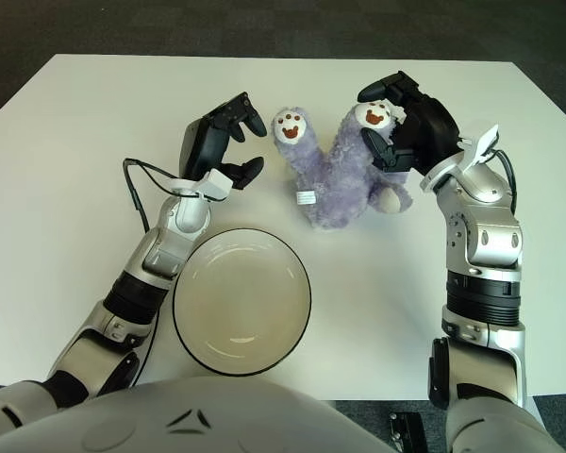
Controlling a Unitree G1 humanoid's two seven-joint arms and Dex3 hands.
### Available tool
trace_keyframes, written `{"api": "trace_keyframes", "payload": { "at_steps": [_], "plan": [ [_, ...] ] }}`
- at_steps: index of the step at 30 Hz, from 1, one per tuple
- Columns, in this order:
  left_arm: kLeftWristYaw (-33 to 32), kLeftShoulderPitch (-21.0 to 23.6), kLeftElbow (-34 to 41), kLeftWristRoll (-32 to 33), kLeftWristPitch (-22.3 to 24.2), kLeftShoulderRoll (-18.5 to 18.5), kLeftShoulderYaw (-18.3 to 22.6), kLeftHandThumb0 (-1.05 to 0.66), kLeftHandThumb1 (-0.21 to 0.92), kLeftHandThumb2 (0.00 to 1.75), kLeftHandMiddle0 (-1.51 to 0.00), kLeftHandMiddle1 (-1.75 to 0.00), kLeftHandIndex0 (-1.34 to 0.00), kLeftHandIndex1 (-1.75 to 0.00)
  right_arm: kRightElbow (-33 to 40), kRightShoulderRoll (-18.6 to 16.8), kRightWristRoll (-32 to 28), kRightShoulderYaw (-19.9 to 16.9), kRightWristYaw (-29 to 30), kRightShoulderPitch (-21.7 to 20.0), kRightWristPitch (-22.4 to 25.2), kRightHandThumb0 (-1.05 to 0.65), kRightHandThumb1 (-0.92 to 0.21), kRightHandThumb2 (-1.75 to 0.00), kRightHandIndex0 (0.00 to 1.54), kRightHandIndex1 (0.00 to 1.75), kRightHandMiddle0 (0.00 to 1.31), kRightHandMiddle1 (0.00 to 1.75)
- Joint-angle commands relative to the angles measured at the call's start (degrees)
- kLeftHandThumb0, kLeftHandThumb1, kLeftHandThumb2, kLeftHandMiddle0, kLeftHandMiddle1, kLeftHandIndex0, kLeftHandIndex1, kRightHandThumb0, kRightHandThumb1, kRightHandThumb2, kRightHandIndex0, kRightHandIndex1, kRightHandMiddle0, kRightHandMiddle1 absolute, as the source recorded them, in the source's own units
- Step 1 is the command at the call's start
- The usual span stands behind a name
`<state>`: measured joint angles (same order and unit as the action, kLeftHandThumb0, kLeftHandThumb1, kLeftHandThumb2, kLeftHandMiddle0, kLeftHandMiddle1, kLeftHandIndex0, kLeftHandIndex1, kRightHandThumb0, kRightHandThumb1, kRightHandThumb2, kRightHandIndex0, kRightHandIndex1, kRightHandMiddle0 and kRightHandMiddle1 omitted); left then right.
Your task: Put the doll into the plate.
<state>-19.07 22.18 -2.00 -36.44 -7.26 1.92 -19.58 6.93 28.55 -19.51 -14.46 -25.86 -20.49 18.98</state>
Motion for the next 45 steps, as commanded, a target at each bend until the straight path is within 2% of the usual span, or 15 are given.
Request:
{"api": "trace_keyframes", "payload": {
  "at_steps": [1,6,11,15,18,19,20,21,24,25,26,28,30,34,45],
  "plan": [
    [0.18,0.11,-0.15,-0.26,-0.02,-0.28,-0.02,-0.01,0.07,1.54,-0.71,-1.68,-0.71,-1.65,-0.24,-0.09,-0.66,-0.53,-0.26,0.39,-0.17,-0.16,-0.09,-1.38,0.4,1.1,0.0,1.52],
    [0.46,0.29,-0.42,-0.11,0.28,-0.23,-0.01,-0.01,0.07,1.54,-0.71,-1.68,-0.71,-1.65,0.65,-0.46,0.63,0.02,0.4,1.1,-1.68,-0.24,-0.15,-1.33,0.43,1.09,0.03,1.51],
    [3.2,0.38,-0.18,1.72,3.0,0.77,0.38,-0.01,0.09,1.52,-0.69,-1.69,-0.69,-1.66,1.66,-1.68,1.65,0.92,1.14,1.79,-3.99,-0.23,-0.18,-1.33,0.5,1.14,0.11,1.49],
    [4.79,0.62,-0.33,3.09,5.27,1.67,0.77,-0.01,0.18,1.41,-0.63,-1.68,-0.63,-1.66,1.98,-2.02,1.89,1.37,1.28,2.05,-4.99,-0.21,-0.18,-1.37,0.53,1.19,0.13,1.49],
    [5.58,0.81,-0.55,3.86,6.74,2.19,1.03,-0.01,0.33,1.2,-0.61,-1.6,-0.55,-1.6,2.78,-2.28,2.03,1.67,1.33,2.51,-5.36,-0.23,-0.19,-1.37,0.51,1.19,0.1,1.47],
    [5.71,0.84,-0.55,3.96,6.99,2.26,1.07,-0.01,0.47,0.99,-0.62,-1.51,-0.46,-1.55,2.94,-2.33,2.05,1.73,1.35,2.6,-5.4,-0.24,-0.2,-1.35,0.49,1.19,0.08,1.46],
    [5.94,0.91,-0.66,4.21,7.19,2.3,1.14,-0.01,0.49,0.95,-0.62,-1.49,-0.44,-1.54,3.04,-2.32,1.98,1.77,1.2,2.72,-5.49,-0.25,-0.2,-1.35,0.49,1.19,0.07,1.45],
    [6.26,1.0,-0.82,4.55,7.25,2.27,1.21,-0.01,0.59,0.81,-0.6,-1.46,-0.38,-1.53,3.29,-2.38,1.82,1.82,1.02,2.92,-5.55,-0.26,-0.2,-1.34,0.47,1.18,0.05,1.44],
    [7.19,1.33,-1.37,5.5,7.05,1.99,1.35,0.24,0.78,0.47,-0.54,-1.43,-0.19,-1.42,4.37,-2.93,1.06,1.98,0.73,3.56,-5.72,-0.27,-0.19,-1.34,0.43,1.16,0.02,1.41],
    [7.69,1.48,-1.62,5.93,6.72,1.75,1.39,0.26,0.81,0.43,-0.53,-1.43,-0.17,-1.41,4.65,-3.37,0.32,1.92,0.51,3.62,-5.74,-0.27,-0.18,-1.34,0.42,1.16,0.01,1.41],
    [8.37,1.65,-1.91,6.46,6.27,1.43,1.42,0.11,0.75,0.47,-0.5,-1.38,-0.15,-1.39,5.02,-3.87,-0.82,1.82,0.21,3.62,-5.41,-0.25,-0.17,-1.35,0.41,1.16,0.01,1.39],
    [9.1,1.83,-2.2,7.06,5.79,1.07,1.44,-0.26,0.5,0.78,-0.42,-1.2,-0.08,-1.35,5.4,-4.34,-2.08,1.68,-0.09,3.6,-4.96,-0.15,-0.1,-1.42,0.35,1.13,0.0,1.34],
    [9.65,2.03,-2.51,7.5,5.32,0.69,1.43,-0.41,0.39,0.93,-0.38,-1.12,-0.03,-1.33,5.67,-4.49,-2.95,1.6,-0.39,3.58,-4.41,-0.09,-0.07,-1.45,0.31,1.1,0.0,1.29],
    [10.76,2.45,-3.39,8.55,3.79,-0.1,1.41,-0.51,0.34,0.99,-0.35,-1.05,-0.01,-1.28,6.51,-4.1,-4.22,1.43,-1.05,3.74,-3.26,-0.01,-0.03,-1.49,0.24,1.01,0.0,1.2],
    [14.06,3.31,-5.08,11.57,0.93,-1.38,1.24,-0.63,0.34,0.93,-0.24,-0.82,0.0,-0.98,6.28,-2.87,-5.8,0.89,-3.18,3.66,-1.99,0.08,-0.02,-1.52,0.15,0.75,0.0,0.98]
  ]
}}
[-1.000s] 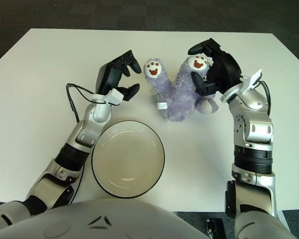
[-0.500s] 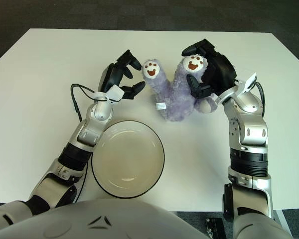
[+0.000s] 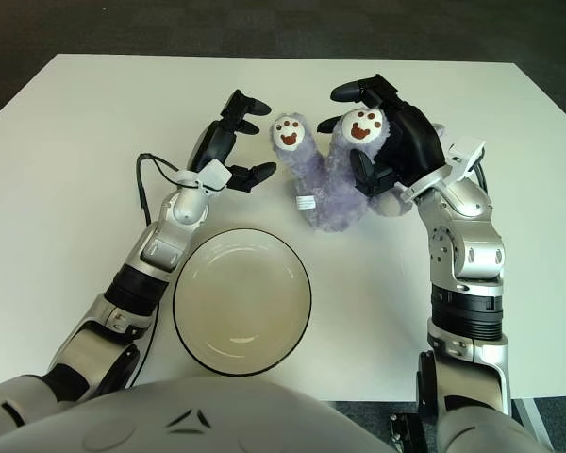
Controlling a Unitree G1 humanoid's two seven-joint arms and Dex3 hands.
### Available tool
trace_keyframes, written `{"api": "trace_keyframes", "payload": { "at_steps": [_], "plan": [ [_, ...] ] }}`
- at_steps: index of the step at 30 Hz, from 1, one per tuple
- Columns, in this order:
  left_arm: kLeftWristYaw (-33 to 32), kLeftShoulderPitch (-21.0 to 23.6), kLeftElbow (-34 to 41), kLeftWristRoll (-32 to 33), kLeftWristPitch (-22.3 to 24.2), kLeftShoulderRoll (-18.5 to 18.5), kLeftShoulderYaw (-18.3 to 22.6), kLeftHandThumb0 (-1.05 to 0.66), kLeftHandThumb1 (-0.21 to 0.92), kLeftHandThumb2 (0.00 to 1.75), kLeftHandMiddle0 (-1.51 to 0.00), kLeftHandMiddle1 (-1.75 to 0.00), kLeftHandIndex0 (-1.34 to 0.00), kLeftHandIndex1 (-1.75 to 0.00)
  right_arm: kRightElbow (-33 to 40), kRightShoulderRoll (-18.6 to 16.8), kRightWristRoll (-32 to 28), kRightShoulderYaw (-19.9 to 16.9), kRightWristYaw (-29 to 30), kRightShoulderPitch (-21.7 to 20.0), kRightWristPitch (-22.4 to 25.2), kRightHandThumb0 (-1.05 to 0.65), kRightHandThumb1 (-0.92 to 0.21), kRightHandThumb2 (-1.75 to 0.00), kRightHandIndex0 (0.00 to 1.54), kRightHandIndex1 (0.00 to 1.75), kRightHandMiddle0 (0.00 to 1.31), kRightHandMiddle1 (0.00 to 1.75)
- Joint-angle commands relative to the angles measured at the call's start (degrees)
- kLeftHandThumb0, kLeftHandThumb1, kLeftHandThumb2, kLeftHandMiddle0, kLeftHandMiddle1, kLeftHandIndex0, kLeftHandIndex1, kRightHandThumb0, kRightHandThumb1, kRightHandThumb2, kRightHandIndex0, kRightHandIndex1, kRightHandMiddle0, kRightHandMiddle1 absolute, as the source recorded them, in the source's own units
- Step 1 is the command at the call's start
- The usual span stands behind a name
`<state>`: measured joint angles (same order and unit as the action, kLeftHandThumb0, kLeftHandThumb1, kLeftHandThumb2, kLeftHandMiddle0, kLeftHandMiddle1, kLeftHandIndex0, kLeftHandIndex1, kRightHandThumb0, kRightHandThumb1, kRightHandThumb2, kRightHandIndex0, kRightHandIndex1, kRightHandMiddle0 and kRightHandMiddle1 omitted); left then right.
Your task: Put the doll into the plate.
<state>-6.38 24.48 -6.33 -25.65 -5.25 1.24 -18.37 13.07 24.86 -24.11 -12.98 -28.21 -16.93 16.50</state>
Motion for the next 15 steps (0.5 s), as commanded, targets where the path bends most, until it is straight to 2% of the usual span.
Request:
{"api": "trace_keyframes", "payload": {
  "at_steps": [1,5,9,15],
  "plan": [
    [1.59,1.05,-0.85,0.95,-1.25,-0.74,0.05,-0.64,0.35,0.91,-0.23,-0.8,0.0,-0.94,0.08,0.85,-1.34,-0.63,-1.05,0.11,0.53,0.08,-0.02,-1.52,0.14,0.73,0.0,0.96],
    [3.11,1.37,-1.43,2.21,-1.96,-0.86,0.15,-0.69,0.37,0.86,-0.21,-0.7,0.0,-0.77,-0.69,0.3,-2.76,-1.28,-2.17,-0.05,-0.01,0.09,-0.04,-1.52,0.13,0.65,0.0,0.91],
    [3.62,1.89,-2.55,2.8,-2.99,-0.69,0.16,-0.71,0.39,0.84,-0.19,-0.67,0.0,-0.69,-1.16,0.14,-3.04,-1.55,-2.27,-0.16,-0.53,0.1,-0.05,-1.51,0.12,0.62,0.0,0.89],
    [3.83,2.77,-4.5,3.3,-5.27,-0.51,0.04,-0.79,0.47,0.75,-0.14,-0.59,0.0,-0.53,-1.39,-0.05,-2.68,-1.59,-2.02,-0.27,-1.18,0.09,-0.08,-1.51,0.13,0.61,0.0,0.89]
  ]
}}
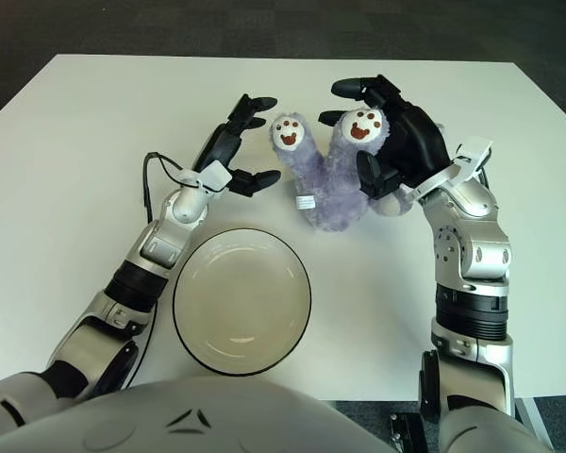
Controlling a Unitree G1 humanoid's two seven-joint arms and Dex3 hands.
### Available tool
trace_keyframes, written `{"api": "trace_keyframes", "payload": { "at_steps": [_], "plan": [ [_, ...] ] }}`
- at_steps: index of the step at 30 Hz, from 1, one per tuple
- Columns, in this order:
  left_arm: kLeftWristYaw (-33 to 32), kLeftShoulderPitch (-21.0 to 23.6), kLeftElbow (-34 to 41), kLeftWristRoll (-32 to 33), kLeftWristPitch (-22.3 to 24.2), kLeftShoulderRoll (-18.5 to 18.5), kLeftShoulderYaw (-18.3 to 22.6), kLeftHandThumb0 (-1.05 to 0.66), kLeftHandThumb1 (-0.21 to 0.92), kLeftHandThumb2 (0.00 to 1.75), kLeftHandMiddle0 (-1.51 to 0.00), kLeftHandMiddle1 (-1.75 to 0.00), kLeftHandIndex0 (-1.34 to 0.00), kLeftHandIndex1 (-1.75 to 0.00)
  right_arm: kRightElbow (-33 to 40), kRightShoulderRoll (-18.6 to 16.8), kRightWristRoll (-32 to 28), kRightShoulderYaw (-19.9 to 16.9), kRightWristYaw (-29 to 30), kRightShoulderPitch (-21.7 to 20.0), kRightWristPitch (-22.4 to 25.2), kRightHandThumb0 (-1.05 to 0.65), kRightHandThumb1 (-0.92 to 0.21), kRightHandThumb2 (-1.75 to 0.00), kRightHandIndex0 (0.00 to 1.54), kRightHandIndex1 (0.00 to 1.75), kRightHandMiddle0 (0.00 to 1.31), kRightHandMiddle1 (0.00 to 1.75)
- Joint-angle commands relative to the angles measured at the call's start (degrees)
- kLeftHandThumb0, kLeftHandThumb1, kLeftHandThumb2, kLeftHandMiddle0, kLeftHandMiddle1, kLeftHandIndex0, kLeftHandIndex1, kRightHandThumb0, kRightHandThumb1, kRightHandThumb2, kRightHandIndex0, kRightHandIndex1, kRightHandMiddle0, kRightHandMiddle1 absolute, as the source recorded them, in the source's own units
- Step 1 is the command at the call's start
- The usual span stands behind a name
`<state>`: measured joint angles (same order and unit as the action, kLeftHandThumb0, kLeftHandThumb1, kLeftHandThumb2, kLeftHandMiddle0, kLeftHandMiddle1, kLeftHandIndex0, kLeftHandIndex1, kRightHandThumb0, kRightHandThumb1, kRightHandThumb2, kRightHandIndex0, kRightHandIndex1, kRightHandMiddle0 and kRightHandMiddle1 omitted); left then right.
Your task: Put the doll into the plate.
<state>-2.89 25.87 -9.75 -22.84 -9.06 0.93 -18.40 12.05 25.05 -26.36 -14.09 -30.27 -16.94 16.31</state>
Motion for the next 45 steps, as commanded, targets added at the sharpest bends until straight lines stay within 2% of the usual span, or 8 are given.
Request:
{"api": "trace_keyframes", "payload": {
  "at_steps": [1,13,22,25,35,39,42,45],
  "plan": [
    [0.27,1.52,-1.43,0.53,-1.98,-0.08,0.0,-0.79,0.47,0.74,-0.14,-0.59,0.0,-0.53,-0.37,-0.29,-0.27,-0.48,0.18,-0.25,-1.17,0.09,-0.08,-1.51,0.13,0.61,0.0,0.89],
    [-0.59,2.74,-4.06,0.17,-6.0,2.5,-1.32,-0.86,0.56,0.64,-0.13,-0.55,0.0,-0.55,-0.7,-0.41,1.68,0.0,1.2,0.47,-3.73,0.08,-0.09,-1.53,0.14,0.63,0.0,0.98],
    [0.26,2.98,-4.41,0.81,-5.03,3.95,-0.98,-0.8,0.51,0.68,-0.12,-0.77,0.0,-0.64,-0.96,-1.57,-0.13,-0.78,1.19,0.99,-3.73,0.08,-0.1,-1.52,0.12,0.65,0.0,0.94],
    [0.23,3.12,-4.45,0.95,-4.06,4.61,-0.86,-0.76,0.45,0.74,-0.12,-0.92,0.0,-0.7,-1.03,-2.07,-0.99,-1.23,1.08,1.07,-3.63,0.07,-0.1,-1.51,0.12,0.66,0.0,0.95],
    [-2.51,3.14,-4.79,0.59,-4.08,6.41,-0.47,-0.72,0.36,0.81,-0.13,-1.29,0.0,-0.67,-0.31,-3.49,-2.78,-1.98,1.66,1.05,-3.62,0.01,-0.12,-1.46,0.1,0.82,0.0,0.99],
    [-2.97,3.22,-5.16,0.87,-4.8,6.82,-0.58,-0.71,0.34,0.83,-0.16,-1.45,0.0,-0.86,-0.71,-3.78,-3.86,-2.39,1.23,0.8,-3.6,-0.05,-0.14,-1.42,0.08,0.87,0.0,1.02],
    [-2.83,3.3,-4.86,0.68,-3.65,7.07,-0.8,-0.7,0.3,0.87,-0.23,-1.61,0.0,-1.22,-1.88,-3.81,-4.44,-3.09,0.72,0.62,-4.05,-0.05,-0.15,-1.4,0.08,0.89,0.0,1.05],
    [-2.83,3.52,-4.57,-0.01,-2.3,7.22,-0.99,-0.7,0.27,0.91,-0.31,-1.7,0.0,-1.48,-2.21,-3.87,-4.61,-3.41,0.96,0.71,-4.16,-0.04,-0.15,-1.39,0.09,0.91,0.0,1.06]
  ]
}}
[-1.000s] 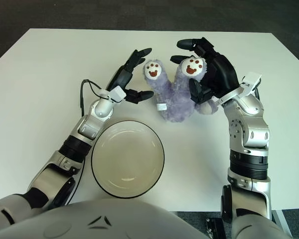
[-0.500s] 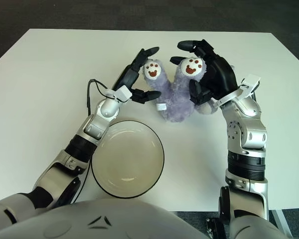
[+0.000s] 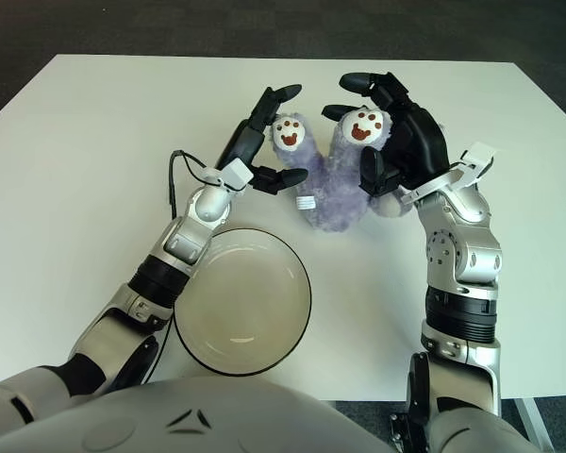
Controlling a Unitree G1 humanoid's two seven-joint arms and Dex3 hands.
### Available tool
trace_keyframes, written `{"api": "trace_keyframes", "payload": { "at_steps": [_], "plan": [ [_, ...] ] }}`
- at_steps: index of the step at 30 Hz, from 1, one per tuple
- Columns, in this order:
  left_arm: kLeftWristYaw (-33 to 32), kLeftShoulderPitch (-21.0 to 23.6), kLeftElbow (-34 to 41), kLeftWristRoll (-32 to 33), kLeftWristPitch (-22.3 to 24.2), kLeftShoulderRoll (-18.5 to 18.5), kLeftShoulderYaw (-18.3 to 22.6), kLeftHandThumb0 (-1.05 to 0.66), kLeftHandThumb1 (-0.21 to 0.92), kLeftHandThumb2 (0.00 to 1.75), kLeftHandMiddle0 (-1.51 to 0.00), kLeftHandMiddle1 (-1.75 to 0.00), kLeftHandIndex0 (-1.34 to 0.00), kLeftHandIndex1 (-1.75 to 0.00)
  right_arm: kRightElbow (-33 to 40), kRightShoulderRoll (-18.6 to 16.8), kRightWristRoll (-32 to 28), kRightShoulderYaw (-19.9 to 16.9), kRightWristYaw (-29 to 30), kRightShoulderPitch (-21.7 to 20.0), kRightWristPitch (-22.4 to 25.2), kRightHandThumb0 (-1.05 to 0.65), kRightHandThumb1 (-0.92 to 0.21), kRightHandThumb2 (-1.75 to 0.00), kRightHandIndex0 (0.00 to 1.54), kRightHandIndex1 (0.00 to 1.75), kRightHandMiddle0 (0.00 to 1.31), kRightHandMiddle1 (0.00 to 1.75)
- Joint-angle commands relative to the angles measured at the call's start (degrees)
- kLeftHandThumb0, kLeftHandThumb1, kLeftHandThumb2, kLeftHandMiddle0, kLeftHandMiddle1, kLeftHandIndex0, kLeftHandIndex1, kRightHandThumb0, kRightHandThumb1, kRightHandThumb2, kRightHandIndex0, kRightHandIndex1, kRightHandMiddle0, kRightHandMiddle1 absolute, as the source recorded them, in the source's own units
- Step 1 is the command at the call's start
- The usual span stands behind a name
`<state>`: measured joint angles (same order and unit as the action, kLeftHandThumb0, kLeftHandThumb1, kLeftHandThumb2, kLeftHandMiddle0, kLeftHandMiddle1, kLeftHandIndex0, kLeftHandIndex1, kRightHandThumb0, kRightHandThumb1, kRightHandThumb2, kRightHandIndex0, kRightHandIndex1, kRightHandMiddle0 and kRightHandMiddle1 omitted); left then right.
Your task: Put the doll into the plate.
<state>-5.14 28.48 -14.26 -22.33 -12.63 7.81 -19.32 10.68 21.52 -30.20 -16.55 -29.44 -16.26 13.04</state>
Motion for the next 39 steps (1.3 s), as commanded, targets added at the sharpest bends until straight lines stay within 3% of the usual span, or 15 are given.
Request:
{"api": "trace_keyframes", "payload": {
  "at_steps": [1,6,9,12,16,28,39],
  "plan": [
    [-0.56,1.0,-0.02,-0.68,1.54,0.33,-0.06,-0.69,0.26,0.93,-0.33,-1.71,0.0,-1.53,-0.77,-0.43,-0.74,-0.91,0.36,0.03,-0.86,-0.04,-0.15,-1.39,0.09,0.91,0.0,1.07],
    [-1.35,1.88,-0.08,-1.36,1.92,0.95,-0.03,-0.55,0.2,1.04,-0.43,-1.74,-0.14,-1.72,0.01,-1.06,-0.32,-0.94,1.86,0.29,-1.01,0.0,-0.12,-1.41,0.11,0.93,0.0,1.11],
    [-2.07,1.87,0.79,-1.61,1.72,1.52,-0.14,-0.19,0.23,1.22,-0.56,-1.6,-0.46,-1.69,0.74,-1.41,0.5,-0.6,2.8,0.44,-1.47,0.01,-0.11,-1.43,0.11,0.93,0.0,1.12],
    [-2.71,1.65,1.31,-2.0,1.58,1.76,-0.34,-0.07,0.24,1.26,-0.61,-1.54,-0.59,-1.66,0.74,-1.57,0.79,-0.44,2.9,0.42,-2.22,0.01,-0.11,-1.43,0.11,0.93,0.0,1.13],
    [-3.36,1.5,1.69,-2.74,1.67,2.07,-0.77,-0.02,0.24,1.28,-0.64,-1.52,-0.65,-1.62,0.44,-1.74,0.48,-0.45,2.37,0.35,-3.06,0.0,-0.11,-1.43,0.11,0.93,0.0,1.13],
    [-3.48,2.62,0.75,-3.57,2.46,3.62,-1.9,-0.01,0.16,1.37,-0.78,-1.58,-0.63,-1.54,0.21,-1.9,0.46,-0.19,2.3,0.45,-3.78,-0.01,-0.12,-1.41,0.11,0.92,0.0,1.12],
    [-0.75,2.88,2.04,-2.99,5.7,3.16,-2.3,-0.01,0.11,1.48,-0.8,-1.66,-0.62,-1.59,0.57,-2.11,0.61,0.2,2.67,0.52,-3.79,-0.01,-0.12,-1.41,0.11,0.92,0.0,1.12]
  ]
}}
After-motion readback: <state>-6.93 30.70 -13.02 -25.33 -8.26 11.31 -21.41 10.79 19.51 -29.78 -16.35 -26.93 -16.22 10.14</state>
